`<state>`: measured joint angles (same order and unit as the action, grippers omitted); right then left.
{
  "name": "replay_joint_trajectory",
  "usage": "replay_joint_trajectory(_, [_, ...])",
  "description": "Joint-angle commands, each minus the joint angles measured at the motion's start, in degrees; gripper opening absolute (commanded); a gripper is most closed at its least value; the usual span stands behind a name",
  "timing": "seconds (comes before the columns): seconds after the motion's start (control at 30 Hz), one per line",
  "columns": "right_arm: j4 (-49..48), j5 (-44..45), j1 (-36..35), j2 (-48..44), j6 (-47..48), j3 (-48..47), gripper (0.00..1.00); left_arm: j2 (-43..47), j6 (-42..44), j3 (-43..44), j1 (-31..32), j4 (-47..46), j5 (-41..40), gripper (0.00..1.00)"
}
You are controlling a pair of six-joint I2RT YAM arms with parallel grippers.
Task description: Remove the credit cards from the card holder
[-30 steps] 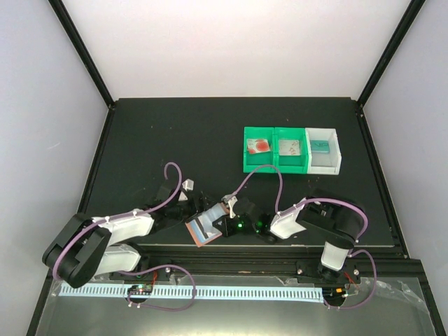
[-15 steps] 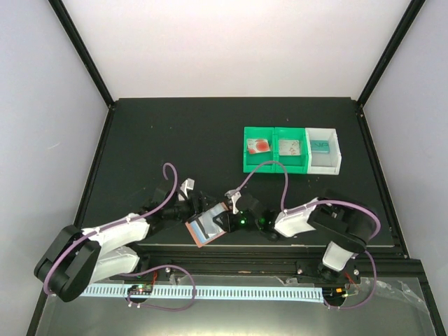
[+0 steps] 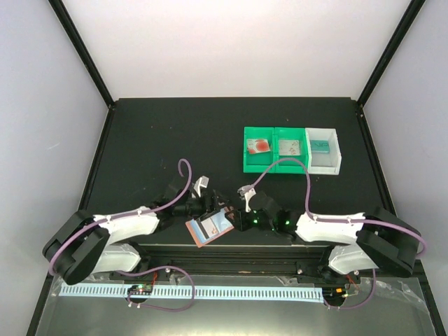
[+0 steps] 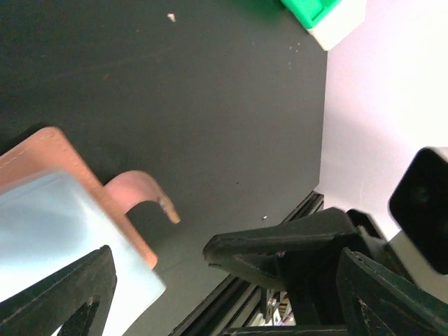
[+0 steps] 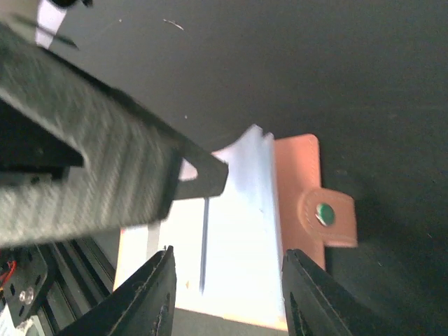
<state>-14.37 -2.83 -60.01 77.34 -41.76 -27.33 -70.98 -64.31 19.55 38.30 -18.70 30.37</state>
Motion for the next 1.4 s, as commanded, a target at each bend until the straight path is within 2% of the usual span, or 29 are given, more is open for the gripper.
replay_joint_trajectory(0.0, [2.9, 2.6, -0.1, -3.9, -0.5, 2.0, 0.44, -2.0, 0.5, 4.0, 1.0, -0.3, -1.8, 0.87])
replay_joint_trajectory(0.1, [1.7, 1.9, -0.5, -5.8, 0.2, 2.4, 0.43, -0.7, 1.2, 3.7, 1.2, 3.2, -4.4, 0.85])
replay_joint_trajectory(0.23, [-1.0, 0.1, -2.2, -4.7, 0.8, 1.7, 0.39, 6.9, 2.9, 3.9, 1.0, 11.7, -9.6, 0.85])
replay_joint_trajectory(0.43, [-4.7, -1.6, -5.6, 2.1, 1.3, -1.8, 0.33, 19.4, 4.7, 3.8, -0.8, 28.1, -17.2, 0.81])
replay_joint_trajectory(0.63, [-7.1, -3.7, -5.9, 8.8, 0.9, -5.5, 0.29, 29.6, 3.7, -2.6, -1.8, 35.6, -19.9, 0.77])
replay_joint_trajectory(0.83, [-5.9, -2.2, -5.8, 14.1, 0.6, -8.1, 0.28, 35.5, 2.0, -7.9, -2.3, 36.9, -19.0, 0.64])
replay_joint_trajectory(0.97, [-6.2, -2.8, -5.4, 16.7, -0.3, -8.2, 0.28, 36.1, 1.4, -9.9, -2.2, 38.3, -20.7, 0.56])
replay_joint_trajectory(1.17, [-6.7, -4.2, -3.1, 18.4, -2.1, -6.6, 0.27, 32.9, 1.0, -12.5, -2.3, 31.5, -20.6, 0.31])
replay_joint_trajectory(1.37, [-9.5, -6.1, -2.2, 19.0, -3.4, -5.1, 0.24, 26.7, 3.1, -11.1, -2.3, 28.5, -21.8, 0.15])
